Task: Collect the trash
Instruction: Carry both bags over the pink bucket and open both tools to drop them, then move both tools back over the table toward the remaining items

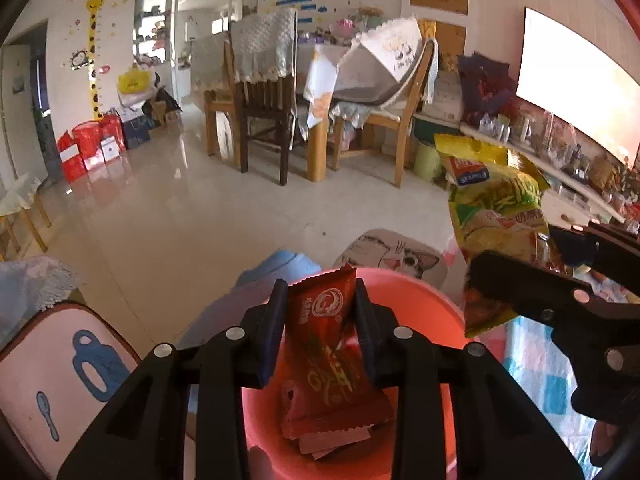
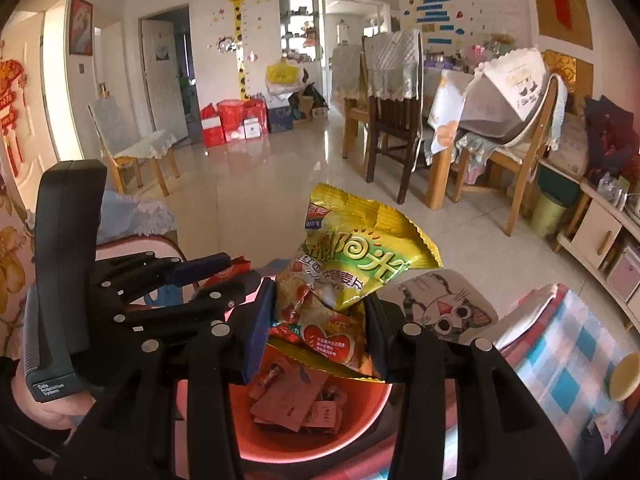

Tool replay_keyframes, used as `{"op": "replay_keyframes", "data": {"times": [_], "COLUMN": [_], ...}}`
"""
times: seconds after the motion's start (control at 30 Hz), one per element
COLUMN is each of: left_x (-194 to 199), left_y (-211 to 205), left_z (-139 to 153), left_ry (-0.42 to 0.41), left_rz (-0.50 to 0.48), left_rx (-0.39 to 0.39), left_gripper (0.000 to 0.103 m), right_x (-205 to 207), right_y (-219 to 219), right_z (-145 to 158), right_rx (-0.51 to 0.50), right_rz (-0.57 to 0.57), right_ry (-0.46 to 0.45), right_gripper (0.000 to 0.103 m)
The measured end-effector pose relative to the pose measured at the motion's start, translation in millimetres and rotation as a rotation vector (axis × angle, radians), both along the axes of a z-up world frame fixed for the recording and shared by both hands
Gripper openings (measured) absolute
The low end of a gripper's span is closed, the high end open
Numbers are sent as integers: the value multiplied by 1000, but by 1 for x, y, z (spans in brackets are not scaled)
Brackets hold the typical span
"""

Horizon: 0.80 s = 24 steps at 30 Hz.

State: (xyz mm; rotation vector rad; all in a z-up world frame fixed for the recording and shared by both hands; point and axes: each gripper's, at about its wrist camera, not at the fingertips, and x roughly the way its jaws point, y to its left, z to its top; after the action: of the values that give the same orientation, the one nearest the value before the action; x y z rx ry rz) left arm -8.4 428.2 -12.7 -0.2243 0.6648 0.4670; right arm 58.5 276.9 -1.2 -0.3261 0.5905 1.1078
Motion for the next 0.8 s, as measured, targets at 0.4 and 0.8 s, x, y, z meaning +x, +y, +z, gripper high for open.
{"op": "replay_keyframes", "data": {"times": [0.4, 0.8], "left_x": [6, 3], "left_y": [12, -18], "left_z": [-22, 9], "left_ry": [27, 13], "left_rz": [18, 19], "left_rx": [-11, 81], "left_gripper": [54, 78], "right_x": [13, 18], "right_y": [8, -57], "right_z": [-21, 1], "right_rx": [7, 71], "right_rz": [-10, -95], "right_ry": [29, 24], "right_gripper": [72, 81]}}
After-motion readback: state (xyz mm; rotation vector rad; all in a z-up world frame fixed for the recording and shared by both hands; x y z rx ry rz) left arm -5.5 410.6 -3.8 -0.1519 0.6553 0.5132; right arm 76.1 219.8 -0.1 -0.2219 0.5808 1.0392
